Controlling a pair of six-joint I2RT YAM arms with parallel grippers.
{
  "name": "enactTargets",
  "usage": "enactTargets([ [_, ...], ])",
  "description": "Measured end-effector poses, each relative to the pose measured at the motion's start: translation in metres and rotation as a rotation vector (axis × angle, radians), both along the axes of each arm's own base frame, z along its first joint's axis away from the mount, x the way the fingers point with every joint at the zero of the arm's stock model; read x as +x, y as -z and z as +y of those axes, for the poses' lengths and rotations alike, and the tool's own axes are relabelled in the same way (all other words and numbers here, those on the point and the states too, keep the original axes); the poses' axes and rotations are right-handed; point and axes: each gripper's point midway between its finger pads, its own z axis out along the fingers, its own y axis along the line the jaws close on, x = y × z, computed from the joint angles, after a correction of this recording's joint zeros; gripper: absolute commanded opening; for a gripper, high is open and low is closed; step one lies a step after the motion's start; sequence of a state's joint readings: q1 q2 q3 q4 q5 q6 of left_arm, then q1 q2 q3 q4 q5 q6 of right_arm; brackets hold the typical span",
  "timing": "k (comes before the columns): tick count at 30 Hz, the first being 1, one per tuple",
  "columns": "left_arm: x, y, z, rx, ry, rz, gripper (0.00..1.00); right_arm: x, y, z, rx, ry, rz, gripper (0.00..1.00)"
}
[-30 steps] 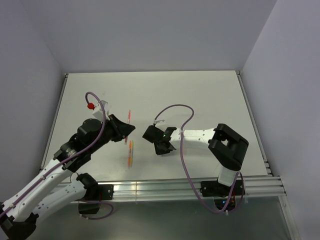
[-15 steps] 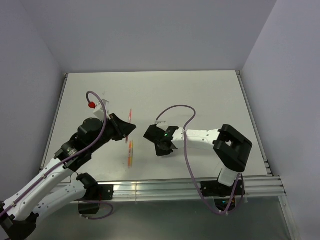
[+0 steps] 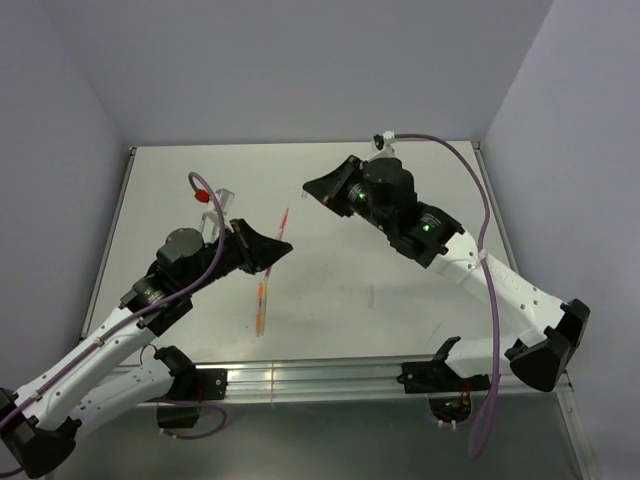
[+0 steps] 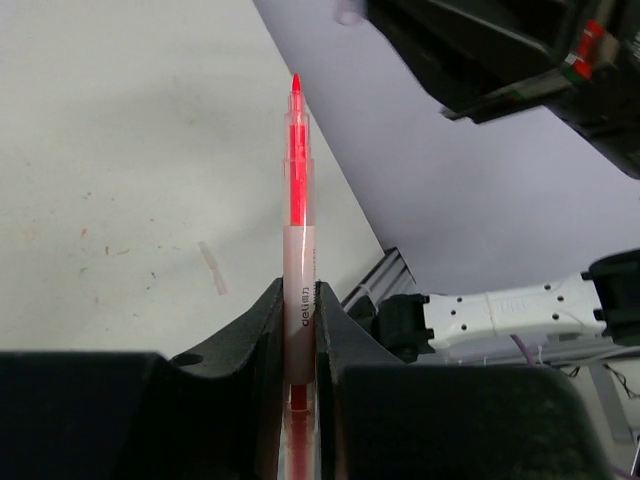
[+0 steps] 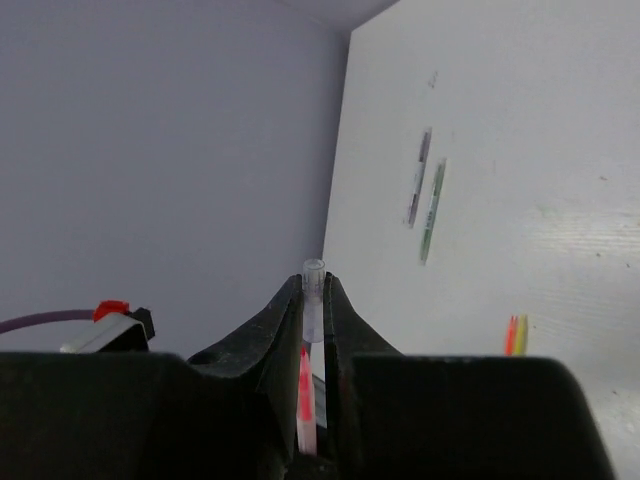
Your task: Insert the pens into the pen caps
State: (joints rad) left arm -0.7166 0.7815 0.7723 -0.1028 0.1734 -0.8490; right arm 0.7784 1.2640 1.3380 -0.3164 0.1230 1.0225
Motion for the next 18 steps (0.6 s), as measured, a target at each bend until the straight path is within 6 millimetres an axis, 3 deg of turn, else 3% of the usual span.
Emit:
enactTargets([
  [9,-0.01,-0.009,-0.02,-0.01,0.147,-0.069,0.0,0.005,0.021,0.003,0.057,-0.017,0.028,0.0],
  [18,-0.01,-0.008,-0.028,-0.016,0.181,-0.069,0.0,-0.006,-0.006,-0.007,0.117,-0.02,-0.036,0.0],
])
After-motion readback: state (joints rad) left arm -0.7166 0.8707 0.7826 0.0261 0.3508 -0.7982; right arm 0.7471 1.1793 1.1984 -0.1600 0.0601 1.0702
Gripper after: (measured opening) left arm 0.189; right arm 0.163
